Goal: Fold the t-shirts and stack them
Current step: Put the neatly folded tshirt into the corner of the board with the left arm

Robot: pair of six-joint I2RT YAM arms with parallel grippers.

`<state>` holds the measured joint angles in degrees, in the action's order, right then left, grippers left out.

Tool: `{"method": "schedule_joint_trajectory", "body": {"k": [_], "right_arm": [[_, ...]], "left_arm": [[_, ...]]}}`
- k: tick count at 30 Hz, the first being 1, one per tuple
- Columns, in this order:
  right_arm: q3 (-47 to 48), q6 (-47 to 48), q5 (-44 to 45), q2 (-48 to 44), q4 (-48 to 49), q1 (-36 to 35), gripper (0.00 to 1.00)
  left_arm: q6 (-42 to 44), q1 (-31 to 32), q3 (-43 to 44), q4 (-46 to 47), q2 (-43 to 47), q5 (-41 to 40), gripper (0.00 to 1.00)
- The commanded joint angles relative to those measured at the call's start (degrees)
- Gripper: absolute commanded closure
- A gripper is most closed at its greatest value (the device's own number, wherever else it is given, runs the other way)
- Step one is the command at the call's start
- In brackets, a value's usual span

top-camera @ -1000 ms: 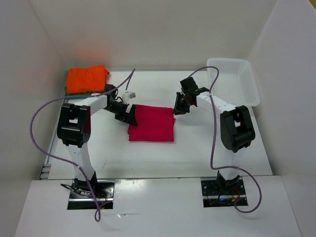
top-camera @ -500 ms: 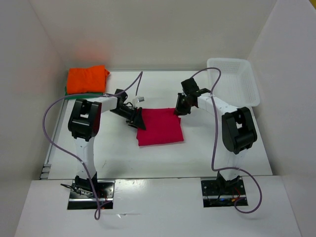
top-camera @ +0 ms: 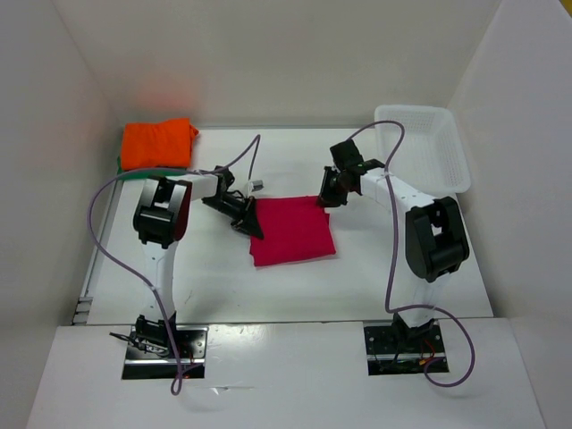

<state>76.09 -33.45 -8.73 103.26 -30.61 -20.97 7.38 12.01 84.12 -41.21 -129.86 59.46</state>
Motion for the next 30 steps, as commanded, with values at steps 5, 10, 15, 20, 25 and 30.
{"method": "schedule_joint_trajectory", "body": {"k": [5, 10, 15, 20, 25, 30], "right_arm": [[0.1, -0.39, 1.26, -5.53, -1.12, 2.25, 0.76], [0.11, 0.76, 1.78, -5.53, -1.65, 2.78, 0.76], [0.11, 0.76, 1.79, -5.53, -1.65, 2.78, 0.76], [0.11, 1.28, 2.4, -5.53, -2.26, 2.78, 0.76], [-1.03, 1.81, 2.4, -6.05, -2.26, 3.31, 0.76], [-1.56, 2.34, 2.4, -6.06, -2.26, 3.31, 0.76]], "left_arm": [[6.24, -2.94, 1.39, 5.7, 11.56, -29.81, 1.0], [10.02, -8.05, 8.51, 2.28, 12.61, -39.93, 1.0], [13.62, -8.67, 14.83, 2.28, 12.62, -52.32, 1.0], [16.35, -9.9, 24.48, 1.05, 9.73, -60.68, 1.0], [19.16, -10.43, 34.34, -1.05, 6.82, -67.01, 1.0], [19.69, -14.02, 49.1, -8.43, 0.24, -66.32, 1.0]]}}
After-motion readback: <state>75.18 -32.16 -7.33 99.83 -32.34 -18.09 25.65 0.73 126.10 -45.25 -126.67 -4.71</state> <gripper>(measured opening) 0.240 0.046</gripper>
